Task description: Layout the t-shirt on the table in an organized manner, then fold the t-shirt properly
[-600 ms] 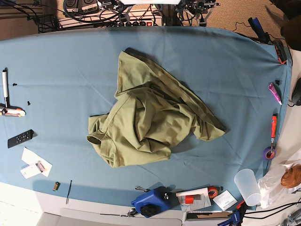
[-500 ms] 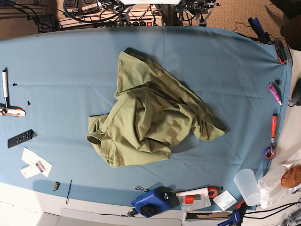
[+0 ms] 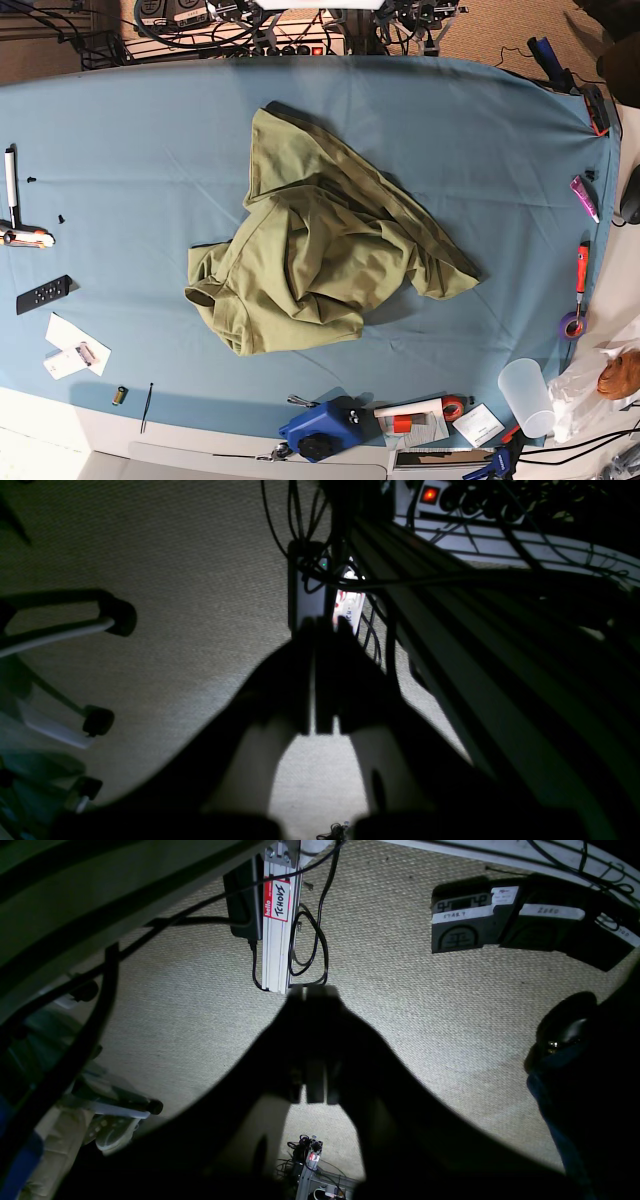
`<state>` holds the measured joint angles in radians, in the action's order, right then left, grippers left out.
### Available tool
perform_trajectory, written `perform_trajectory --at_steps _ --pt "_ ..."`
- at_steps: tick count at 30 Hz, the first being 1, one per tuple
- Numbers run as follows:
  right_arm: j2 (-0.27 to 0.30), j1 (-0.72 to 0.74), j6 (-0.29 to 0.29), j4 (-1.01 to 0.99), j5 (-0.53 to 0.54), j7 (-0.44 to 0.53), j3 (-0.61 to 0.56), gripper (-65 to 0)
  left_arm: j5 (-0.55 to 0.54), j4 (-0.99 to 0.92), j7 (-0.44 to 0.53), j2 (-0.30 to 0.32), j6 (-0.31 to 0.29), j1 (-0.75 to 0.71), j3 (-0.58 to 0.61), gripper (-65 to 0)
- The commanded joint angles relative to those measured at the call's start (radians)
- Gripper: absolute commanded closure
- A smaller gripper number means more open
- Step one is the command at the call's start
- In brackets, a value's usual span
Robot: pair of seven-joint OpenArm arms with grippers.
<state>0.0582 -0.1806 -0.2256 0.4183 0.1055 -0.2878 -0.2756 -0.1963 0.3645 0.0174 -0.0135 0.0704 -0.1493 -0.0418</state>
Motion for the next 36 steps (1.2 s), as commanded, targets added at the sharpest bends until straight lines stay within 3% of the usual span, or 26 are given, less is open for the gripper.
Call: perform_trajectory --at_steps 1,12,17,24,36 --pt "0.003 -0.005 -0.005 0.005 0.009 -0.004 0.002 0.0 -0.006 0.005 0.006 -0.003 -0.004 -0.003 -0.002 0.0" --pt "0.003 -0.006 -0.005 0.005 0.009 -0.005 0.002 0.0 -0.006 0.005 0.006 0.001 -0.007 -0.009 -0.001 0.0" --pt "0.025 -0.034 -0.005 0.008 0.008 -0.008 0.002 0.0 -0.006 0.01 0.006 0.045 -0.061 -0.041 0.0 0.0" --pt "0.11 -0.103 -0.005 0.087 0.01 -0.008 0.002 0.0 -0.006 0.131 0.007 0.136 -0.068 -0.145 0.0 0.0" --pt "0.267 -0.369 -0.005 0.589 0.01 -0.083 0.002 0.0 -0.006 0.547 0.006 0.234 -0.068 -0.435 -0.001 0.0"
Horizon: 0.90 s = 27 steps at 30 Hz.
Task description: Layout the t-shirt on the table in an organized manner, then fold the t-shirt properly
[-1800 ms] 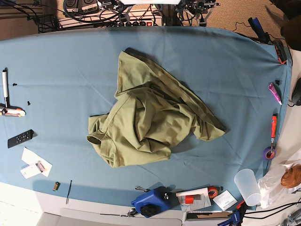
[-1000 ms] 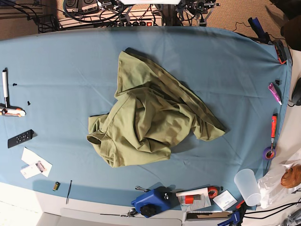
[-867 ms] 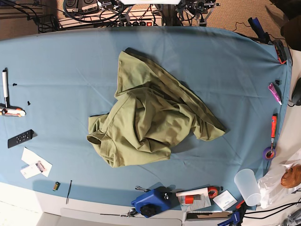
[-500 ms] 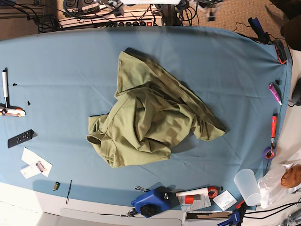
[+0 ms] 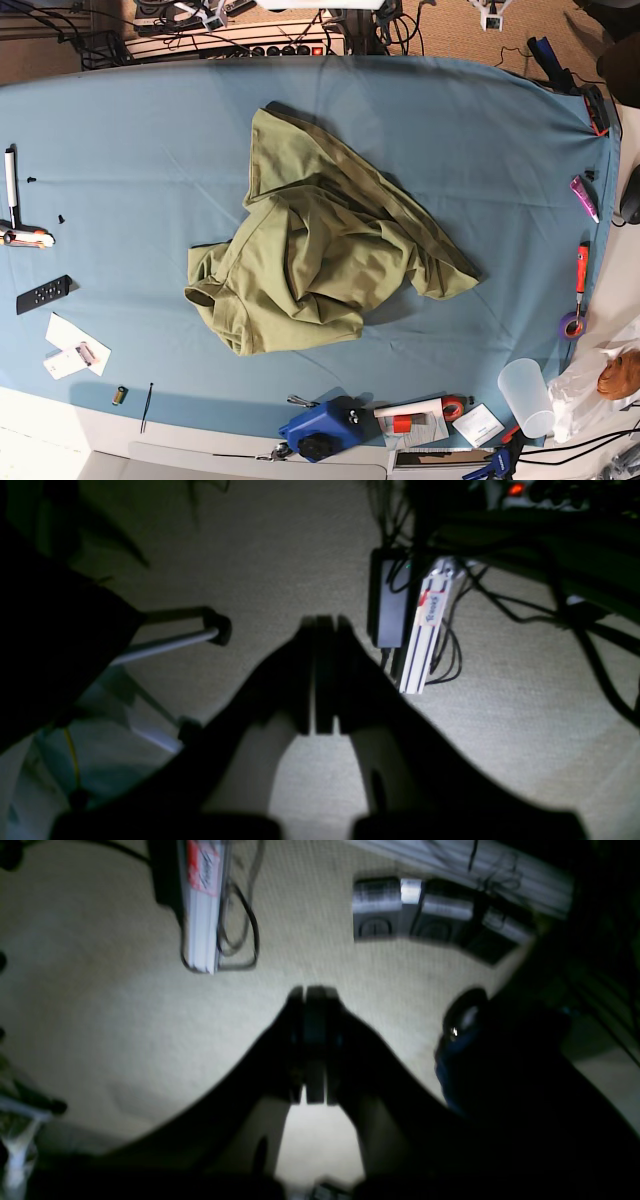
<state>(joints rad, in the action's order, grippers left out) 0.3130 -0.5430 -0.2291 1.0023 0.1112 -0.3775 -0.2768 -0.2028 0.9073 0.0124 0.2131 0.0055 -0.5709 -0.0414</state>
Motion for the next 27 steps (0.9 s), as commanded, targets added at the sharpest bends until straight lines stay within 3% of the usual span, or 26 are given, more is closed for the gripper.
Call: perform_trajectory --at_steps 1,10,14,22,27 --pt "0.023 -0.028 -0.001 0.045 0.004 0.006 0.003 0.0 0.0 0.045 0.011 0.013 -0.003 -0.043 -0.001 0.0" --pt "0.079 -0.233 0.004 0.41 0.004 -0.1 0.004 0.0 0.0 0.446 0.003 0.068 -0.003 -0.314 -0.002 0.0" --pt "0.092 -0.317 0.032 0.575 0.002 -0.136 0.006 0.0 0.0 0.613 -0.002 0.089 -0.003 -0.412 -0.005 0.0" --pt "0.092 -0.45 0.045 0.912 0.001 -0.275 0.11 0.0 0.0 0.892 -0.307 0.089 -0.003 -0.509 -0.13 0.0" --pt "0.092 -0.488 0.045 1.114 0.047 -0.34 0.214 0.0 -0.013 1.039 -0.442 0.089 -0.004 -0.529 -0.241 0.0"
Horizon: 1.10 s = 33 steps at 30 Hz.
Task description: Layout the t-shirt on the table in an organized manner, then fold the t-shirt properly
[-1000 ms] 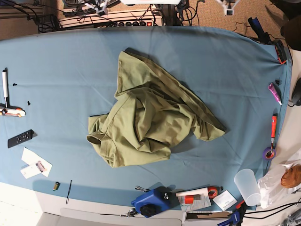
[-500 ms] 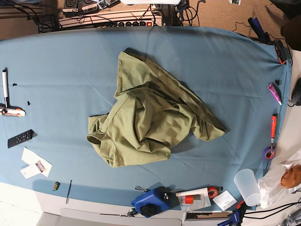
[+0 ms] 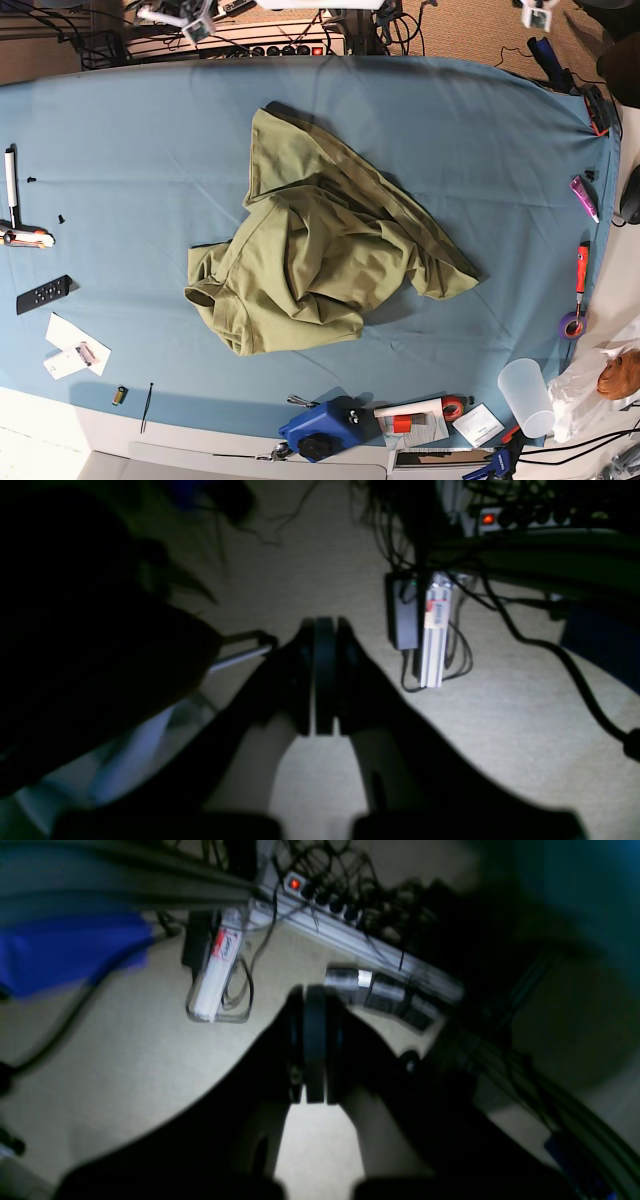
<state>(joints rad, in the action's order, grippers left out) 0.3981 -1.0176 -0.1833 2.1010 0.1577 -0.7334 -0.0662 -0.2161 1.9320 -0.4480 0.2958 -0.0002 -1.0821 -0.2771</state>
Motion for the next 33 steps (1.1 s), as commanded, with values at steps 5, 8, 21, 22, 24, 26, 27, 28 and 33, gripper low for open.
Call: perform_trajectory --at_steps 5,8,21,22,24,26,27,28,33 --pt "0.007 -0.013 -0.001 0.192 0.052 -0.042 0.089 0.0 -0.116 0.168 -0.159 0.006 0.002 -0.018 -0.103 0.0" --pt "0.006 -0.01 -0.001 0.255 0.051 -0.047 0.126 0.0 -0.137 0.252 -0.165 0.006 0.002 -0.017 -0.132 0.0" --pt "0.006 0.11 -0.001 0.255 -0.034 -0.071 0.153 0.0 -0.136 0.424 -0.12 0.006 0.002 0.107 -0.132 0.0" --pt "0.006 0.117 -0.002 0.255 -0.063 -0.071 0.153 0.0 -0.136 0.424 -0.109 0.006 0.002 0.117 -0.132 0.0" --pt "0.006 0.129 -0.001 0.255 -0.107 -0.068 0.153 0.0 -0.136 0.424 -0.102 0.006 0.002 0.138 -0.132 0.0" --pt "0.006 0.136 -0.001 0.255 -0.138 -0.064 0.153 0.0 -0.136 0.424 -0.101 0.006 -0.002 0.159 -0.131 0.0" --pt "0.006 0.138 -0.002 0.255 -0.151 -0.06 0.153 0.0 -0.137 0.424 -0.101 0.006 -0.002 0.171 -0.131 0.0" --pt "0.006 0.14 -0.003 0.255 -0.159 -0.055 0.153 0.0 -0.137 0.424 -0.097 0.006 -0.002 0.182 -0.131 0.0" --pt "0.006 0.139 -0.004 0.255 -0.159 -0.042 0.153 -9.7 -0.136 0.386 -0.037 0.006 -0.029 0.222 -0.131 -9.8"
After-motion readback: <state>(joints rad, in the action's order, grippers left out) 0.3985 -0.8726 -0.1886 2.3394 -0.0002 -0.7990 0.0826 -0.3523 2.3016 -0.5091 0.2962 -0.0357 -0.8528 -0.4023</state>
